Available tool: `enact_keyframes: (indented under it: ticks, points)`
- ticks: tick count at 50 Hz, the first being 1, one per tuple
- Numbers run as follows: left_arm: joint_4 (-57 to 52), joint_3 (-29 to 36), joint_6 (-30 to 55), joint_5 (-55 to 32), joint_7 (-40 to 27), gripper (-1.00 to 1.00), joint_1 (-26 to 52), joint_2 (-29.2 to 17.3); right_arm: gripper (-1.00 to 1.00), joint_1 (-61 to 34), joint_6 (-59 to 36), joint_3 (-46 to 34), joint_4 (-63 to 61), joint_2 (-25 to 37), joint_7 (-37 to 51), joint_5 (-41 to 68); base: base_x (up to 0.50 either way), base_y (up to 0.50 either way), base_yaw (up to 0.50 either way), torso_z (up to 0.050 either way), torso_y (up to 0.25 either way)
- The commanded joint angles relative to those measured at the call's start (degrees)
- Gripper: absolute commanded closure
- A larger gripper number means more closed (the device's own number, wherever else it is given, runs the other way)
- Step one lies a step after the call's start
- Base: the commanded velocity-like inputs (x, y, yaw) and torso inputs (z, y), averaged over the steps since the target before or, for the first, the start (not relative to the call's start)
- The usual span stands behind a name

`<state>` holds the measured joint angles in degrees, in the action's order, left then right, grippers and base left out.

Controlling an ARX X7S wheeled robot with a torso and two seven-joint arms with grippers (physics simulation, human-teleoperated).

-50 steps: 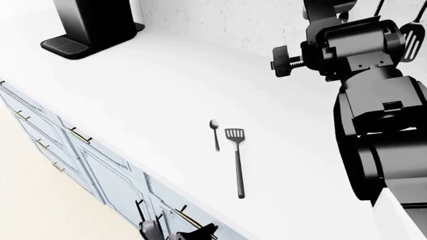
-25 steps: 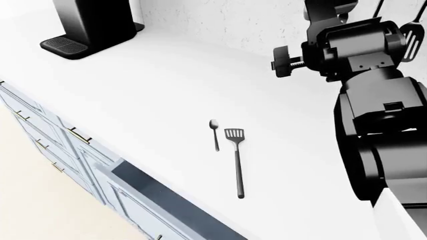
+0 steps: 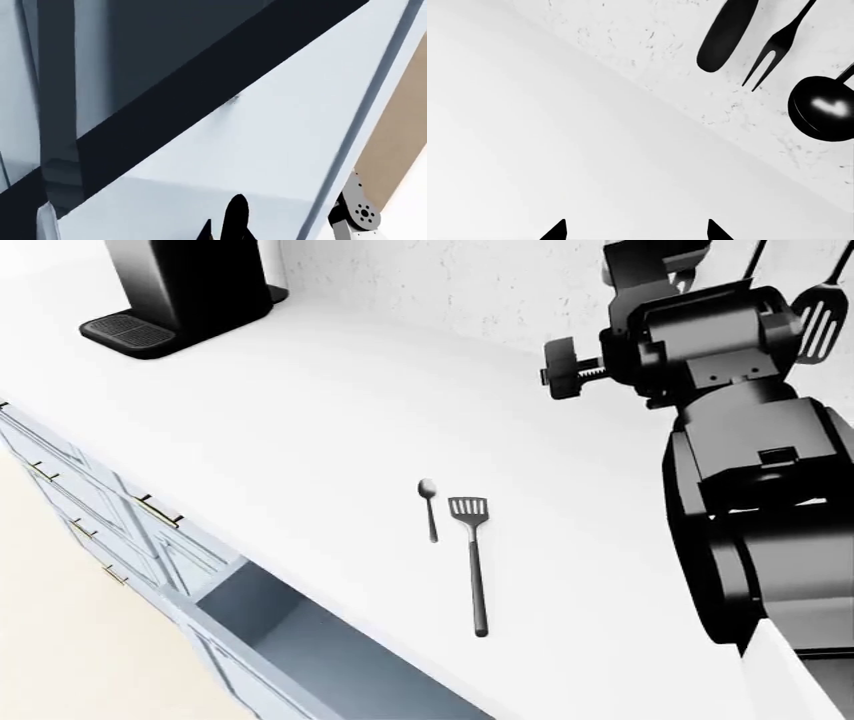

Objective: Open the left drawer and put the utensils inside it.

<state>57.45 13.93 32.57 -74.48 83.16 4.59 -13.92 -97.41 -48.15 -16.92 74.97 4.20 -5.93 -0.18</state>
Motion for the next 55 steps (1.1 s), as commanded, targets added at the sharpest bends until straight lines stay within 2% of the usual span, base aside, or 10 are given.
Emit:
enact_keyframes:
  ticks: [1, 11, 15, 22, 27, 35, 36, 46, 54, 55]
  points:
    - [17.5, -12.8, -2.6, 9.4, -3.0, 1.0, -2.5, -2.3, -1.0, -0.1, -0.1, -0.5, 0.0, 0.1, 0.3, 0.0, 0.0, 0.0, 0.0, 0.0, 0.0]
    - [17.5, -30.9, 1.9, 25.9, 5.2, 1.0, -8.4, -3.9, -1.0, -0.1, 0.0, -0.7, 0.0, 0.3, 0.4, 0.2, 0.0, 0.0, 0.0, 0.0, 0.0]
    - [17.5, -15.3, 0.8, 7.0, 6.8, 1.0, -11.9, -6.6, -1.0, 0.3, 0.3, -0.7, 0.0, 0.2, 0.4, 0.3, 0.0, 0.0, 0.0, 0.0, 0.0]
    - [17.5, -2.2, -1.4, -6.9, 6.8, 1.0, -13.5, -7.3, -1.0, 0.5, 0.4, -0.8, 0.0, 0.3, 0.5, 0.3, 0.0, 0.0, 0.0, 0.0, 0.0]
    - [16.5, 3.2, -2.0, -13.6, 6.8, 1.0, -14.5, -8.0, -1.0, 0.2, 0.3, -0.7, 0.0, 0.3, 0.4, 0.4, 0.0, 0.0, 0.0, 0.0, 0.0]
    - [11.9, 3.7, -1.2, -15.5, 6.8, 1.0, -17.6, -9.0, -1.0, 0.1, 0.4, -0.5, 0.0, 0.6, 0.6, 0.5, 0.0, 0.0, 0.0, 0.0, 0.0]
    - [11.2, 3.4, -1.5, -15.6, 6.8, -1.0, -18.2, -9.1, -1.0, 0.2, 0.5, -0.5, 0.0, 0.6, 0.7, 0.5, 0.0, 0.0, 0.0, 0.0, 0.0]
    - [6.8, 2.5, 0.2, -15.6, 6.8, -1.0, -20.8, -9.8, -1.0, 0.7, 0.7, -0.3, 0.0, 0.6, 0.8, 0.5, 0.0, 0.0, 0.0, 0.0, 0.0]
    - [0.7, -3.5, 2.2, -15.5, 6.8, -1.0, -26.3, -10.6, -1.0, 0.9, 0.8, -0.1, 0.0, 0.8, 0.8, 0.5, 0.0, 0.0, 0.0, 0.0, 0.0]
    - [-2.0, -11.5, 6.5, -16.8, 6.8, -1.0, -29.9, -11.5, -1.0, 0.9, 0.7, -0.1, 0.0, 0.7, 1.0, 0.5, 0.0, 0.0, 0.0, 0.0, 0.0]
